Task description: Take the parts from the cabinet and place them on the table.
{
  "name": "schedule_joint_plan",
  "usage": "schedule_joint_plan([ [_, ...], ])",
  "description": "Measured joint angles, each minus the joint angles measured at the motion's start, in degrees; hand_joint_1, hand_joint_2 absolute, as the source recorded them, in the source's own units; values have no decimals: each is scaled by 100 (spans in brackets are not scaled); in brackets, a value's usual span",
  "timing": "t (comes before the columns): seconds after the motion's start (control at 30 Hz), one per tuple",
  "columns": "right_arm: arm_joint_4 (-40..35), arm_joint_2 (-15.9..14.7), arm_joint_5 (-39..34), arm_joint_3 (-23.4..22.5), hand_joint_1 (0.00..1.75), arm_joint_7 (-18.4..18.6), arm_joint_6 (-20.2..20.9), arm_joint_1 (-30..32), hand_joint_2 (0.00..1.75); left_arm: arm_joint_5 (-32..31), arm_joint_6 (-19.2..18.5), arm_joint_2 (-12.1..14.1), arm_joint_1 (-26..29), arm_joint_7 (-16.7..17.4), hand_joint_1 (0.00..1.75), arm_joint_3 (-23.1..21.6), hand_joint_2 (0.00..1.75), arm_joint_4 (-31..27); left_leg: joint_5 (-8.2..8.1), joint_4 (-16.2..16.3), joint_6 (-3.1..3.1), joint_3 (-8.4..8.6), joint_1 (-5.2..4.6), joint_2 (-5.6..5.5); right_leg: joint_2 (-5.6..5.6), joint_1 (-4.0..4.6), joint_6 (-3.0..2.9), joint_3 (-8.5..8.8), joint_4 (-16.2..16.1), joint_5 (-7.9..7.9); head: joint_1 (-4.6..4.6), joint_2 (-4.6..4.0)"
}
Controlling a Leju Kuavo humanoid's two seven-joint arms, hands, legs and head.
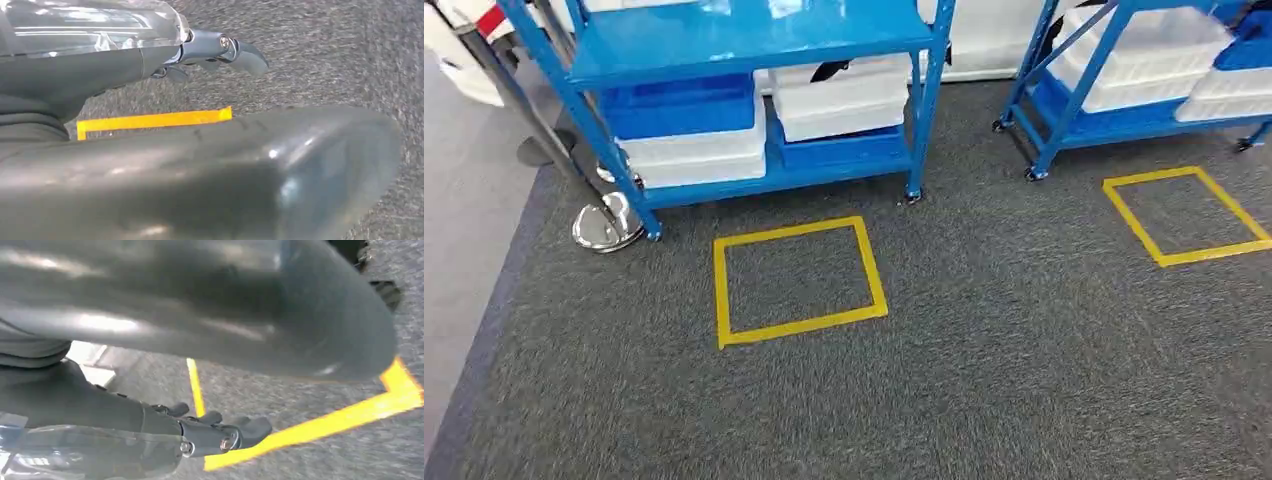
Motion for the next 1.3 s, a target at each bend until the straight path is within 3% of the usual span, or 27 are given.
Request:
schedule_joint_plan([
  [0.07, 0, -2, 20, 2, 0, 2, 0, -23, 0, 2, 0, 0, 28, 0, 0, 9, 0, 0, 15, -43, -91, -30, 32, -125, -105, 46, -83, 23, -2, -8, 2, 0],
  [0.1, 2, 15, 26, 2, 0, 0, 0, -27, 0, 2, 0, 16, 30, 0, 0, 22, 0, 0, -6, -12, -117, -23, 24, -146, -202, -3, -131, 35, -52, 13, 4, 0],
  [0.13, 2, 4, 28, 2, 0, 2, -2, -24, 0, 2, 0, -9, 38, -2, 0, 22, 0, 0, -85, 106, -137, -63, 2, 191, -260, 4, -162, 53, -66, 11, -9, -2],
  [0.17, 2, 0, 28, 2, 0, 0, -7, -11, 0, 2, 0, -7, 31, -2, 0, 26, 0, 0, -284, 405, -162, -210, 6, 442, -331, 11, -199, 54, -68, -1, -44, 0],
  [0.2, 2, -2, 33, 2, 0, -2, -20, 8, 0, 2, 0, -7, 7, -2, 0, 33, 0, 0, -550, 904, -194, -461, 21, 589, -425, 29, -215, 55, -65, -12, -39, -2],
  [0.27, 2, -2, 42, 2, 0, -2, -59, 21, 0, 2, -2, -9, -11, -2, 0, 39, 0, 0, -864, 1728, -223, -878, 35, 654, -600, 57, -237, 53, -62, -33, -39, 0],
  [0.3, 2, -2, 44, 2, 0, -2, -79, 18, 0, 2, -4, -9, -1, -2, 0, 42, 0, 0, -830, 1841, -226, -939, 43, 663, -679, 65, -242, 60, -62, -43, -39, 0],
  [0.33, 2, -2, 46, 2, 0, -2, -79, 10, 0, 2, -7, -9, 16, -2, 0, 46, 0, 0, -659, 1649, -215, -842, 43, 667, -750, 73, -236, 77, -62, -57, -39, 0],
  [0.4, 2, -2, 40, 2, 0, -15, -116, 4, 0, 11, -18, -9, 24, -2, 0, 48, 0, 0, -153, 677, -149, -325, 32, 741, -850, 88, -212, 141, -62, -92, -39, -2],
  [0.43, 2, 4, -7, 2, 0, -68, -184, 3, 0, 22, -20, -7, 18, -11, 0, 52, 0, 0, 32, 153, -80, -39, -1, 863, -902, 91, -198, 169, -63, -109, -39, 0],
  [0.47, 2, 33, -57, -7, 0, -136, -265, -2, 0, 50, -29, 7, 10, -22, 0, 61, 0, 0, -49, 38, -50, 20, -26, 894, -940, 116, -162, 170, -61, -131, -28, -2],
  [0.6, -13, 68, -125, -63, 0, -278, -411, -72, 0, 68, -122, 18, 111, -92, 0, 162, 0, 0, -22, -79, 75, 30, -61, 831, -1005, 95, -35, 258, -122, -134, -37, 0],
  [0.63, -22, 66, -125, -72, 0, -286, -409, -49, 0, 68, -133, 15, 124, -96, 0, 168, 0, 0, 42, -171, 92, 139, 5, 802, -856, 72, -2, 264, -41, -168, -28, 0],
  [0.67, -31, 66, -125, -87, 0, -300, -400, -28, 0, 63, -149, 9, 110, -107, 0, 175, 0, 0, 40, -209, 138, 163, 11, 776, -623, 79, 10, 150, 169, -312, -15, 0],
  [0.7, -33, 70, -122, -101, 0, -304, -400, -8, 0, 61, -175, 9, 86, -116, 0, 186, 0, 0, 42, -209, 160, 158, 14, 758, -475, 67, 13, -74, 578, -527, 2, 0],
  [0.77, -33, 76, -114, -118, 0, -304, -391, 12, 0, 52, -190, 9, 77, -122, 0, 195, 0, 0, 15, -206, 176, 175, 2, 709, -405, 50, 40, -585, 1462, -846, 4, 0],
  [0.8, -35, 76, -105, -131, 0, -304, -391, 21, 0, 46, -197, 9, 78, -125, 0, 201, 0, 0, -8, -199, 171, 194, 0, 677, -405, 49, 51, -735, 1654, -816, 4, 0],
  [0.83, -37, 76, -101, -133, 0, -304, -391, 24, 0, 44, -199, 9, 84, -127, 0, 210, 0, 0, -35, -193, 158, 228, 1, 650, -405, 46, 60, -738, 1555, -646, 4, 0],
  [0.87, -44, 74, -92, -133, 0, -304, -391, 31, 0, 44, -201, 7, 90, -127, 0, 223, 0, 0, -70, -180, 143, 269, 7, 626, -405, 40, 65, -624, 1231, -376, 4, 0],
  [0.93, -52, 70, -81, -135, 0, -306, -385, 49, 0, 33, -208, 2, 89, -127, 0, 242, 0, 0, -178, -124, 81, 363, 23, 567, -389, 15, 64, -167, 171, 235, 9, -2],
  [0.97, -50, 72, -77, -138, 0, -306, -374, 53, 0, 28, -208, 2, 92, -127, 0, 251, 0, 0, -231, -101, 35, 340, -7, 554, -339, 22, 34, -103, 86, 101, 13, 0],
  [1.07, -52, 74, -74, -138, 0, -321, -367, 22, 0, 26, -208, 4, 77, -131, 0, 289, 0, 0, -302, -94, -45, 365, -13, 540, -350, 63, -101, -96, 58, 41, 11, 0],
  [1.13, -52, 85, -74, -140, 0, -323, -356, 12, 0, 20, -208, 9, 80, -129, 0, 291, 0, 0, -372, -57, -104, 410, 1, 557, -365, 29, -170, -40, 13, 21, 15, 0],
  [1.17, -52, 83, -72, -140, 0, -323, -345, 21, 0, 13, -208, 2, 80, -129, 0, 291, 0, 0, -449, 152, -141, 334, 6, 614, -384, 28, -213, 2, 11, -9, 7, 0],
  [1.2, -52, 83, -70, -142, 0, -323, -341, 33, 0, 11, -208, 2, 77, -129, 0, 291, 0, 0, -627, 561, -171, 109, 13, 643, -403, 30, -251, 27, 12, -42, 7, 0],
  [1.27, -52, 79, -66, -144, 0, -326, -321, 33, 0, 11, -208, 11, 78, -129, 0, 297, 0, 0, -951, 1519, -202, -484, 27, 656, -416, 49, -265, 82, 12, -112, 9, 0],
  [1.3, -52, 76, -66, -144, 0, -328, -306, 33, 0, 11, -208, 9, 87, -127, 0, 302, 0, 0, -961, 1821, -202, -715, 28, 657, -416, 56, -266, 128, 13, -152, 4, 0],
])
